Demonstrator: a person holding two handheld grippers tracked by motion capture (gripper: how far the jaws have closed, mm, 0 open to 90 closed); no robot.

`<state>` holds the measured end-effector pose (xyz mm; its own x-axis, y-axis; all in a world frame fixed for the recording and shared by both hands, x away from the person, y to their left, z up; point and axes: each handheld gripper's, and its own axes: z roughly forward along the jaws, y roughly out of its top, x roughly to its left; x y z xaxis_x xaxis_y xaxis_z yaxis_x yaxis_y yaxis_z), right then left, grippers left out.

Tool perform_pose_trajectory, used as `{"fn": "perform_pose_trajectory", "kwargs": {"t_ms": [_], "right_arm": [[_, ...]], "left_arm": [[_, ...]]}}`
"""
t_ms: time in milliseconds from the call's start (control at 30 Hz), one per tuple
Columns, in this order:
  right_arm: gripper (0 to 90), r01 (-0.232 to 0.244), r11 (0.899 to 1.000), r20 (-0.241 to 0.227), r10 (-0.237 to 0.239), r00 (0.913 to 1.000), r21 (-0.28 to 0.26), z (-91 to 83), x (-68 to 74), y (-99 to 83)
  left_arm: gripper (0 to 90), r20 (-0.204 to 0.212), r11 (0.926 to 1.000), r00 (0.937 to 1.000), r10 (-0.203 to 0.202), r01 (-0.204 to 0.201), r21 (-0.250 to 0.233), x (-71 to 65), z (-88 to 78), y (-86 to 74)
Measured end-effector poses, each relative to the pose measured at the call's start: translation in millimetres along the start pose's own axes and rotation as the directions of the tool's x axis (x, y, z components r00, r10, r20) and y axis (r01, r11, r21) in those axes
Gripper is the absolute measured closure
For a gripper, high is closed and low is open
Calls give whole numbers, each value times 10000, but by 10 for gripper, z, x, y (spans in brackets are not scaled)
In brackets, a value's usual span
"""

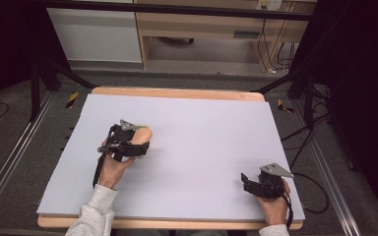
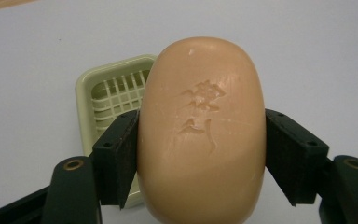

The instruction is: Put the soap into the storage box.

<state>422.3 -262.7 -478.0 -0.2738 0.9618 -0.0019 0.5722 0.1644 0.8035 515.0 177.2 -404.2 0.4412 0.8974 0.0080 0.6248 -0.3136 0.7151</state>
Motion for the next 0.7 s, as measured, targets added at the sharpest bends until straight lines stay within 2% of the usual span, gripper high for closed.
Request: {"fn": "perform_pose_trajectory", "kwargs": {"t_ms": [500, 700], "right_arm": [[215, 10, 10000, 38, -11, 10000, 53, 28, 3, 3], [215, -26, 9999, 6, 26, 10000, 101, 38, 14, 6]], "left_arm": [[313, -367, 9988, 9982, -478, 483, 105, 199, 164, 33], [313, -458, 9983, 9974, -556, 564, 175, 241, 211, 28]]}}
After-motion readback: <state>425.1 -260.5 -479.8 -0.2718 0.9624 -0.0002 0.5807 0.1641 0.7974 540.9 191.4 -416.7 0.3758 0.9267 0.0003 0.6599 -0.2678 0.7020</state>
